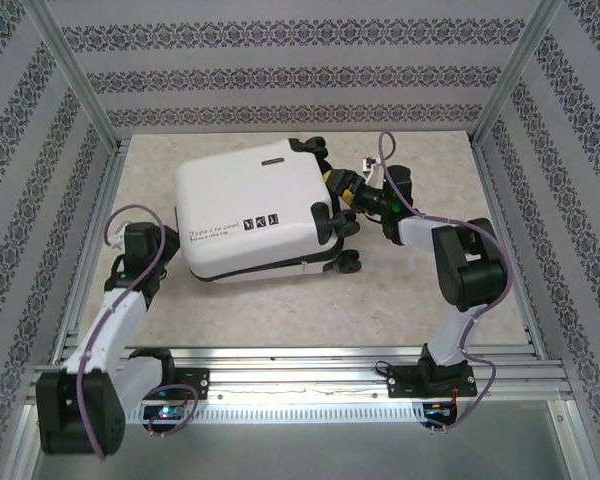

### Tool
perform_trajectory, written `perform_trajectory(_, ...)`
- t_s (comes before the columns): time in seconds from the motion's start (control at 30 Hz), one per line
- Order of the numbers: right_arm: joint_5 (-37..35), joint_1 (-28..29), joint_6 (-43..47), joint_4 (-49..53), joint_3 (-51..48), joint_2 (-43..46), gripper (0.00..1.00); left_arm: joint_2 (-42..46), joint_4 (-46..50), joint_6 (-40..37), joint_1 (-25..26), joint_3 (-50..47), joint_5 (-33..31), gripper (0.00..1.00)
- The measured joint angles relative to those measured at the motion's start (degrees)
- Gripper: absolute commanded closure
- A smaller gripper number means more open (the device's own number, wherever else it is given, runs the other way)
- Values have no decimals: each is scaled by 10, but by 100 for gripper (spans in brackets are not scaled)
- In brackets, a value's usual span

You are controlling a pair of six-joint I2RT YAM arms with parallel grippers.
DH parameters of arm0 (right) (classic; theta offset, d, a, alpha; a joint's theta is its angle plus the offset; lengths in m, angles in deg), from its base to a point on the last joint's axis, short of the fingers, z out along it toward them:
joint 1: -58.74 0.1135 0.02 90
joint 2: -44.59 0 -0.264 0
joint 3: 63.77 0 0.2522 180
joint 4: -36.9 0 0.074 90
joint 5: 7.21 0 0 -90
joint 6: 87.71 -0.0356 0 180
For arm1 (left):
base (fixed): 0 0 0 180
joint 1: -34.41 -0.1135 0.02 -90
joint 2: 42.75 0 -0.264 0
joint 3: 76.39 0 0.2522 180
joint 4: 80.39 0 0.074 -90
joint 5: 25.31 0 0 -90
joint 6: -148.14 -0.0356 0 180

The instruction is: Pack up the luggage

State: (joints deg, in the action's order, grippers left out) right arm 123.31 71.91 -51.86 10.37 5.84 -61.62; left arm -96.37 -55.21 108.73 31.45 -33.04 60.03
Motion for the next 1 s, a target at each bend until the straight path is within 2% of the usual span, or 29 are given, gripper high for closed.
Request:
perform_trajectory(0.1,-3,13,-2,9,25,-13,2,52,56,7,3,-8,-23,27)
perform_trajectory(0.23,0,17,6,30,50,-13,2,74,96,7,9,-7,-27,27)
perform_trajectory(0.57,-4,18,52,113,79,10,3,56,140,4,14,27,-23,27)
perform_trajectory(1.0,-41,14,57,140,82,44,4,13,183,-9,45,78,-31,27)
